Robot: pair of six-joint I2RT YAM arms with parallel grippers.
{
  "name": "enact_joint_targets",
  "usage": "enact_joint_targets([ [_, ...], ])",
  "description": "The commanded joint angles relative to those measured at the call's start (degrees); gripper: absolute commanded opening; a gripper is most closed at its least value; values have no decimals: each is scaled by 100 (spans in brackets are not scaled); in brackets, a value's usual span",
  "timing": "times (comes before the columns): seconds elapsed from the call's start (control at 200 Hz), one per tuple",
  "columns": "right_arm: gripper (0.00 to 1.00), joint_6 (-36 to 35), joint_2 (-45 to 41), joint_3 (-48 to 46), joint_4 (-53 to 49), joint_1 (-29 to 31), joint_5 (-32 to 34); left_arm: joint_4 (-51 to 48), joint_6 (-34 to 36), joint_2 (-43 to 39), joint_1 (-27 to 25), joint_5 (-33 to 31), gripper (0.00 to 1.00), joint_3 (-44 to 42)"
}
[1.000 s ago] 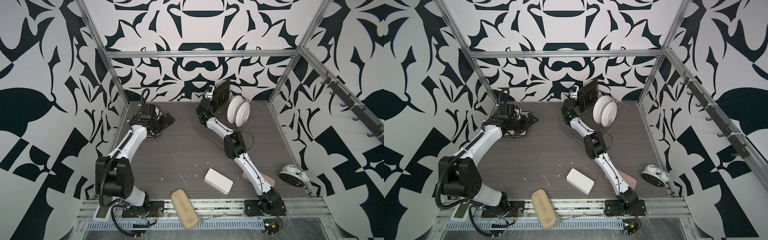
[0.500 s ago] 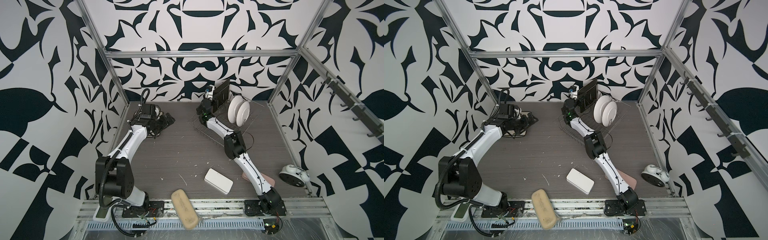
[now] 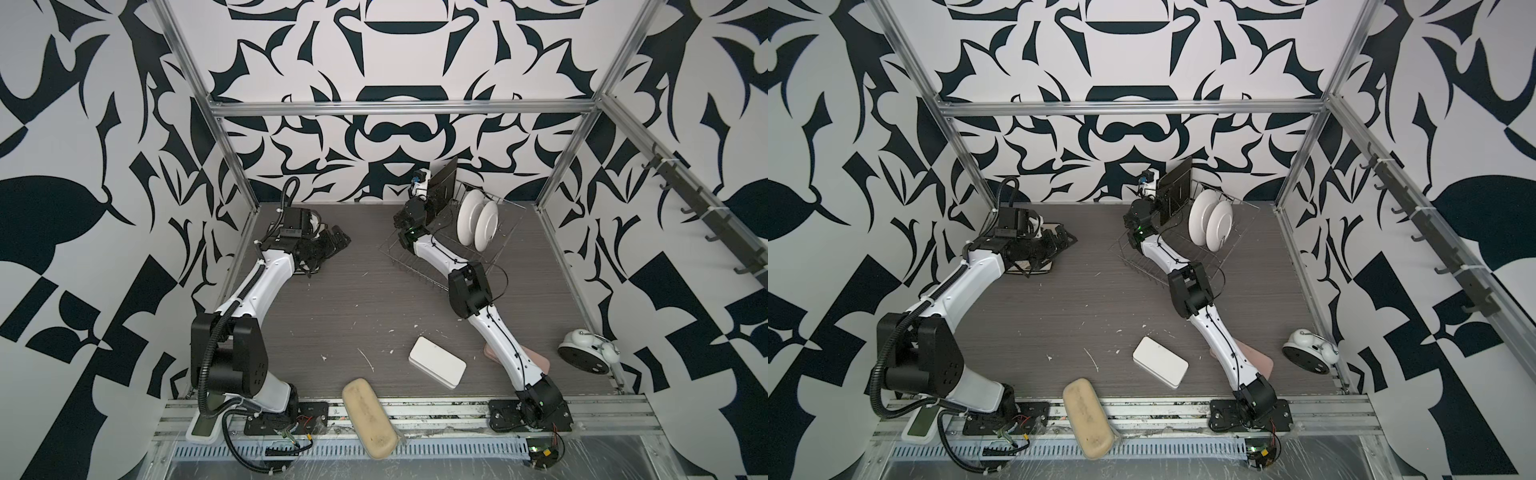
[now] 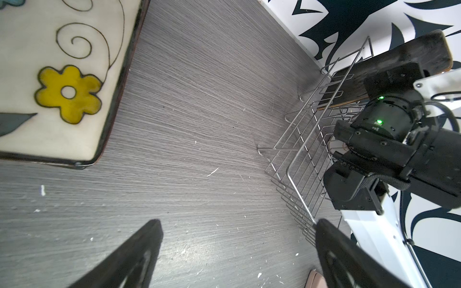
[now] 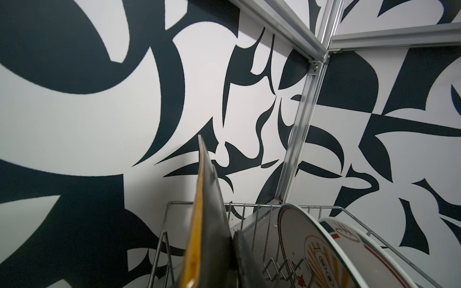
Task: Unload the plates from the dish rack
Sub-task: 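Lift the dark square plate up out of the rack with the right gripper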
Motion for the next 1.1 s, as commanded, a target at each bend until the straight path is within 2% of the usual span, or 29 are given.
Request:
enact_joint_targets([
  [0.0, 0, 116, -555, 167, 783, 81, -761, -85, 52, -23, 28, 43, 99, 132],
  [0.515, 0, -751, -935, 211, 1706, 138, -1183, -54, 35, -5, 24, 76, 99, 97],
  [1.095, 0, -1242, -1318, 167, 2299, 269, -1527, -59, 24, -80, 28, 77, 99, 95],
])
